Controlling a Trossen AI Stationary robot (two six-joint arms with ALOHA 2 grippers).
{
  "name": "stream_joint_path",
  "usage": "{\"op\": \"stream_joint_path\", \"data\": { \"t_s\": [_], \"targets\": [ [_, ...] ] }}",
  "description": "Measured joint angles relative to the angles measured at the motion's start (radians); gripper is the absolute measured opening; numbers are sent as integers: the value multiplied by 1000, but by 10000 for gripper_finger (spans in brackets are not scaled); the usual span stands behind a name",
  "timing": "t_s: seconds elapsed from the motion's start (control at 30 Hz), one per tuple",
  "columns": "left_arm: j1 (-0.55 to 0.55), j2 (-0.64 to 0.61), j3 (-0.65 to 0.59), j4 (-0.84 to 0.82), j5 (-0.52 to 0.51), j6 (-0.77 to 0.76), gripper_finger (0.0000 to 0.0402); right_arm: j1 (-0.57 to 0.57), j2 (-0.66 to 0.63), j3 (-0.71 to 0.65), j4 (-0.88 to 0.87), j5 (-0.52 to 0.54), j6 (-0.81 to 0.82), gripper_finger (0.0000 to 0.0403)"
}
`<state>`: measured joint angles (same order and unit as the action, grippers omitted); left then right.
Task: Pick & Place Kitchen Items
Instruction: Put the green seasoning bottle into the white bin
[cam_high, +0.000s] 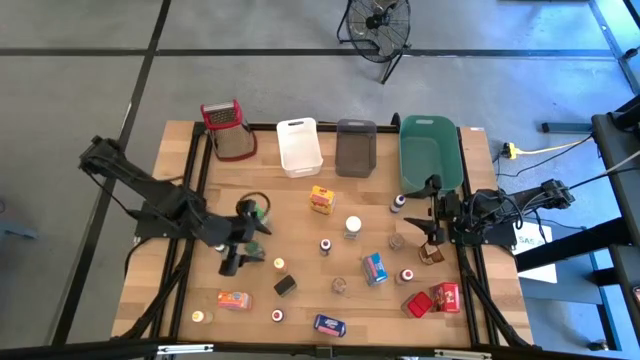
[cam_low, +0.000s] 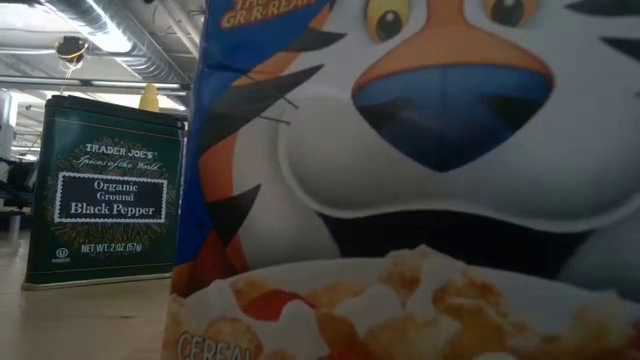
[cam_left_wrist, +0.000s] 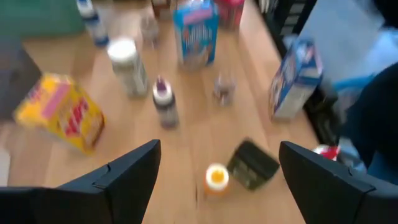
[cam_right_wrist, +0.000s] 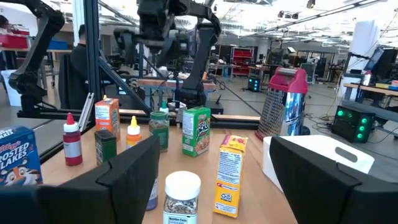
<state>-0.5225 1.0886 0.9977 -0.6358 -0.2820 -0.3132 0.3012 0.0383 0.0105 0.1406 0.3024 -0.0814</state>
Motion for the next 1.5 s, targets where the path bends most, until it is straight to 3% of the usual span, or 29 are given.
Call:
{"op": "stream_joint_path", "data": {
  "t_s": [0.3,0.53,0.83,1.5],
  "targets": [
    [-27,96,0,-104,13,-79,322,0,0,0,-1,0,3,307],
    [7,106,0,-235,46,-414,322,0,0,0,-3,0,-5,307],
    [52,106,0,-252,125,-779,322,0,0,0,-2,1,-23,307],
    [87,109,0,-408,125,-881,322,0,0,0,-2,1,-12,307]
  ]
}}
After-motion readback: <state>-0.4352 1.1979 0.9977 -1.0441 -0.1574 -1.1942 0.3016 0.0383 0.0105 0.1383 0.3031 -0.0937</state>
